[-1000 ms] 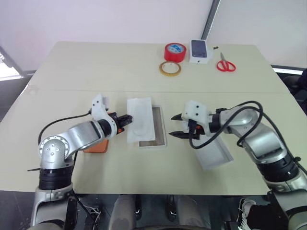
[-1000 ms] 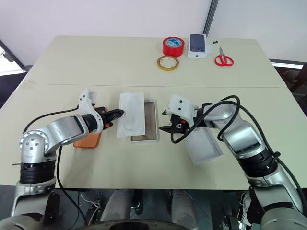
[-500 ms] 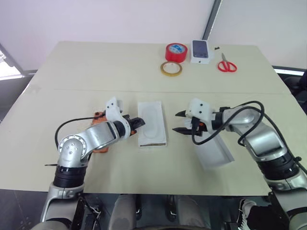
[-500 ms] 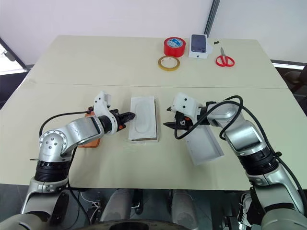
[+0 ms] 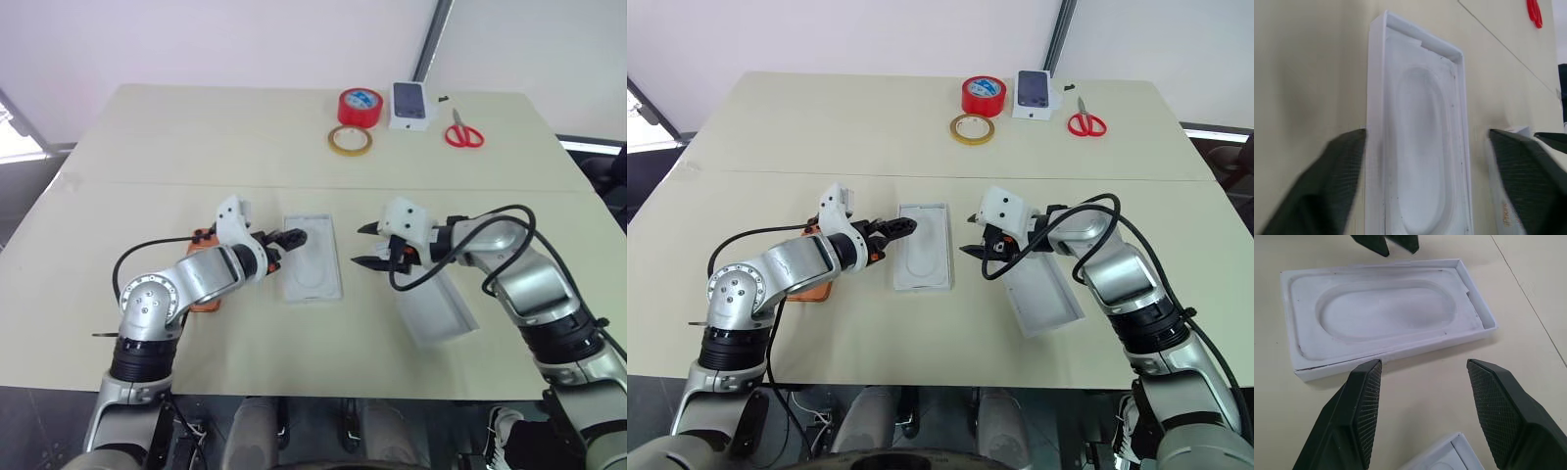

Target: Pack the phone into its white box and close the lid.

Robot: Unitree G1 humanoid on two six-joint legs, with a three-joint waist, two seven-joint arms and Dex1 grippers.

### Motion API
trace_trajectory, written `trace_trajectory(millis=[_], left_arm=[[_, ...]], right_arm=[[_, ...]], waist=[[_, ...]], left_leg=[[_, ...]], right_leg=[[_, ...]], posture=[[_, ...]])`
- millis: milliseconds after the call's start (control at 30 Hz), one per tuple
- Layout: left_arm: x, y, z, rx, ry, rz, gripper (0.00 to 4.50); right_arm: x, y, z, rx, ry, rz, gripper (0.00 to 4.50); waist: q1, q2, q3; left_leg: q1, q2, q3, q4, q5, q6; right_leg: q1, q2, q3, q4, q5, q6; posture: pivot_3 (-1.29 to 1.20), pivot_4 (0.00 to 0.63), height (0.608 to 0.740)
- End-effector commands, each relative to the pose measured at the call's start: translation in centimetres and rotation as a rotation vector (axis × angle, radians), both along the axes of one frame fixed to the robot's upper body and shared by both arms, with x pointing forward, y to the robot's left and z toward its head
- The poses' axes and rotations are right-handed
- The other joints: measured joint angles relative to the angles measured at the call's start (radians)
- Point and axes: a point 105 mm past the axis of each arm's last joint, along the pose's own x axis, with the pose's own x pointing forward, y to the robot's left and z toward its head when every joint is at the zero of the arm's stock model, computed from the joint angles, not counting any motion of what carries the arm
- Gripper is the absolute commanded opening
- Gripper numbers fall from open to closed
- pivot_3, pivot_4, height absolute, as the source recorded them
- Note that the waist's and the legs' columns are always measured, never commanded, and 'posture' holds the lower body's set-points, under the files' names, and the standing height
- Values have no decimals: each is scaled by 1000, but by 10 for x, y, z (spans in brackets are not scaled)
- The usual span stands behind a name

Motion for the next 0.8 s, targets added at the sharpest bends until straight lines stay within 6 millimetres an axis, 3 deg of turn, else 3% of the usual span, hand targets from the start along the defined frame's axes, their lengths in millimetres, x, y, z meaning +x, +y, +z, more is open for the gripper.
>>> trace_trajectory(millis=[33, 133, 267, 467, 667, 800], left_arm=[[0, 1, 22, -8, -83, -14, 4474], [1, 11, 32, 10, -136, 1, 4500], [6, 44, 48, 147, -282, 57, 4500], [-9, 87, 35, 592, -464, -93, 4500], [-45, 90, 25, 590, -551, -352, 4500], [-64, 96, 16, 591, -529, -441, 4500]], right_arm=[[3, 6, 19, 51, -44, 9, 2913], [8, 12, 22, 79, -30, -22, 2070], [18, 27, 20, 99, -4, -84, 61], [26, 62, 11, 87, -4, -114, 61], [37, 81, -2, 40, -2, -141, 61], [46, 88, -10, 15, -15, -165, 61]], waist=[[-1, 0, 0], [-2, 0, 0], [-5, 0, 0], [-14, 1, 0], [-28, 1, 1], [-32, 2, 1]], left_leg=[[0, 0, 0, 0, 0, 0], [0, 1, 0, 0, 0, 0], [0, 2, 0, -1, 0, -1], [-1, 2, 2, -5, 0, -6], [-7, 2, 3, -7, 0, -8], [-19, 3, 4, -8, 1, -10]], right_leg=[[0, 0, 0, 0, 0, 0], [0, 1, 0, 0, 0, 0], [-1, 2, 0, 1, 0, 0], [-6, 1, 0, 0, 0, 0], [-14, -3, 0, -1, 1, -1], [-30, -4, 1, 1, 2, -3]], posture=[[0, 150, 740], [0, 150, 740], [0, 150, 740], [0, 150, 740], [0, 150, 740], [0, 150, 740]])
